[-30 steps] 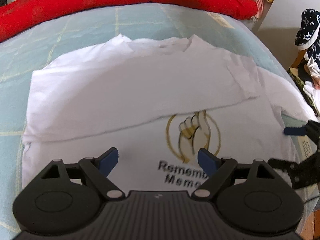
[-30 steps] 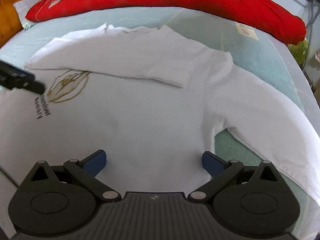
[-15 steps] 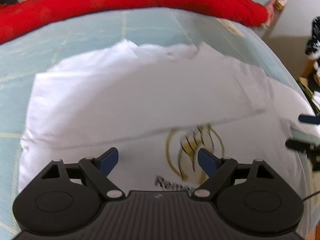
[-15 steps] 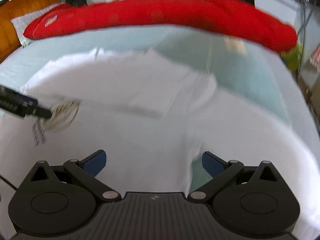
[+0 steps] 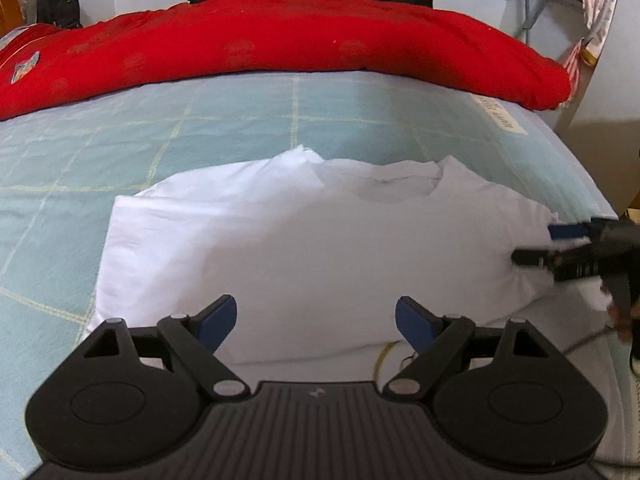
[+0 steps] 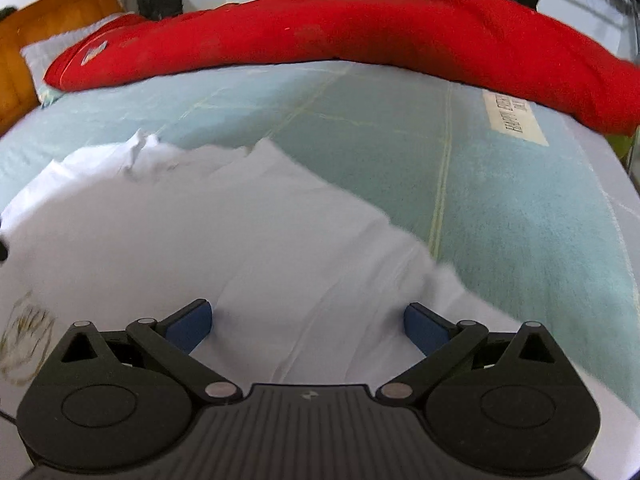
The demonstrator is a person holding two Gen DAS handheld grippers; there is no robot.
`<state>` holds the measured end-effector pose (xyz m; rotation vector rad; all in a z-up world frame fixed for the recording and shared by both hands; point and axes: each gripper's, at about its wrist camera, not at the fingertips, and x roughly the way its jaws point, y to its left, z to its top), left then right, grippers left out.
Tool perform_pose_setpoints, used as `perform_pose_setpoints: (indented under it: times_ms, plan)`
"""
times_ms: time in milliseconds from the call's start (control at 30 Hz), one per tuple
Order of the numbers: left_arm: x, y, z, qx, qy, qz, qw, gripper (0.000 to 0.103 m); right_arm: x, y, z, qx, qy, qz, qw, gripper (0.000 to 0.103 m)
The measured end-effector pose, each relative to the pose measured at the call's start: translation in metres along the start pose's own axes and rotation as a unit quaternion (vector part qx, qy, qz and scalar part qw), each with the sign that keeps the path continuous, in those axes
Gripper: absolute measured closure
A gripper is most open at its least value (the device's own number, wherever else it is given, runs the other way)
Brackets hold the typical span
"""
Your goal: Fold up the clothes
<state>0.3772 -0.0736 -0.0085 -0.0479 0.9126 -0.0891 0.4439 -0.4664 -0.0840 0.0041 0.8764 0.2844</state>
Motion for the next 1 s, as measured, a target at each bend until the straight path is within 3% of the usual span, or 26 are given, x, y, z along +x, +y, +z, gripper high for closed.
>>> perform_pose_setpoints:
  times_ms: [233,367,433,500,633,733,833,1000]
  plan:
    - [0.002,0.007,0.002,-0.023,0.01,-0.012,0.9996,0.016,-0.007,-0.03,0.021,0.093,-0.002,-0.015,0.996,0.0]
    - [0.004,-0.001,0.003,-0.005,0.012,-0.023,0.9996,0.016,-0.028,-0.024,0.013,0.132,-0.017,0.026,0.991,0.0]
    - [0.005,-0.005,0.003,0.004,0.014,-0.029,0.9995,0.016,-0.025,-0.022,0.005,0.145,-0.004,0.038,0.989,0.0]
    - [0.006,-0.009,0.004,0.012,0.015,-0.035,0.9992,0.016,-0.019,-0.023,-0.005,0.152,0.014,0.02,0.988,0.0]
    - [0.006,-0.017,0.002,0.021,0.018,-0.041,0.9988,0.016,-0.037,-0.011,-0.011,0.111,0.004,-0.023,0.994,0.0]
    - [0.008,-0.023,0.001,0.023,0.02,-0.044,0.9985,0.016,-0.047,0.011,-0.015,0.059,0.002,-0.021,0.998,0.0]
    - [0.007,-0.032,0.001,0.031,0.019,-0.053,0.9979,0.016,-0.031,0.026,-0.025,0.008,0.043,-0.052,0.998,0.0]
    - [0.003,-0.051,-0.001,0.06,0.01,-0.055,0.9966,0.016,-0.063,0.007,-0.042,0.068,0.032,-0.051,0.996,0.0]
